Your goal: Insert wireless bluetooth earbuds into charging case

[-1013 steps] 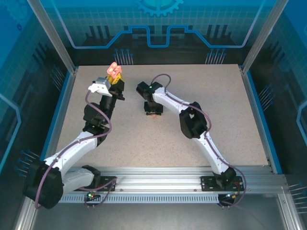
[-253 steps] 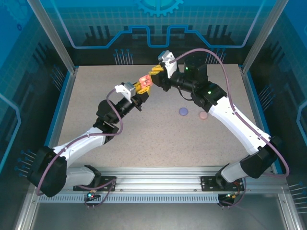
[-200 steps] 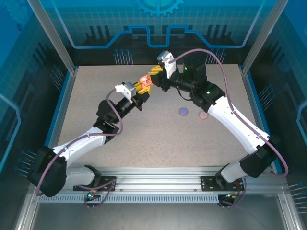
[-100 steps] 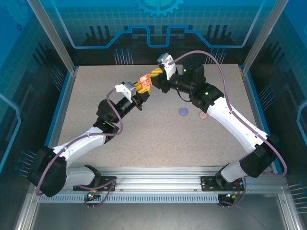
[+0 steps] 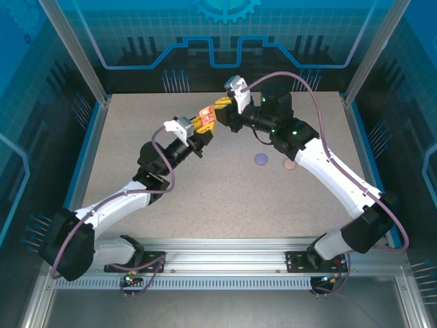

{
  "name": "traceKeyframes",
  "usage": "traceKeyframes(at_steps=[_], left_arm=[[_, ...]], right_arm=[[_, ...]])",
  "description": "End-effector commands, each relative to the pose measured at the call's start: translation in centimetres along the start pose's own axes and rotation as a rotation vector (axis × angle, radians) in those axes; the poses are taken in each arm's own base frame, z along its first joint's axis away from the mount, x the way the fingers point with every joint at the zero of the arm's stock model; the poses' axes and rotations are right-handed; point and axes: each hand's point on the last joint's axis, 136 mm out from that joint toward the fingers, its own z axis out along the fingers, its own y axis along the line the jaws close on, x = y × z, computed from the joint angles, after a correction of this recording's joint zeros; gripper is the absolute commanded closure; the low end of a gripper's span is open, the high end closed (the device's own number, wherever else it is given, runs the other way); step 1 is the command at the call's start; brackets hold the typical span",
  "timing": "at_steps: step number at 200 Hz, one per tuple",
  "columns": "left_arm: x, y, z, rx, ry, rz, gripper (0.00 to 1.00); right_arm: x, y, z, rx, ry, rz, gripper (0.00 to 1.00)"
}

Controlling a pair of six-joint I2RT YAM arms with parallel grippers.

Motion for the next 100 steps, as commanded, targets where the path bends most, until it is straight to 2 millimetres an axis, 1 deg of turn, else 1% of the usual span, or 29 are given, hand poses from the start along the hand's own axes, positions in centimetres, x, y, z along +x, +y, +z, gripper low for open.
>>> traceKeyframes(at_steps=[1, 59, 100], left_arm=[[-3.8, -0.6, 0.2, 0.012, -0.104, 0.025, 1.0], [-3.8, -0.6, 0.3, 0.009, -0.105, 0.027, 1.0], [-3.8, -0.5, 0.3, 0.005, -0.107, 0.03, 1.0]], right_arm=[[1.0, -0.1, 0.0, -0.014, 0.027, 0.0, 0.8], [1.7, 0.2, 0.0, -0.017, 0.043, -0.003, 0.8], [1.8, 0.9, 0.3, -0.036, 0.047, -0.005, 0.78]])
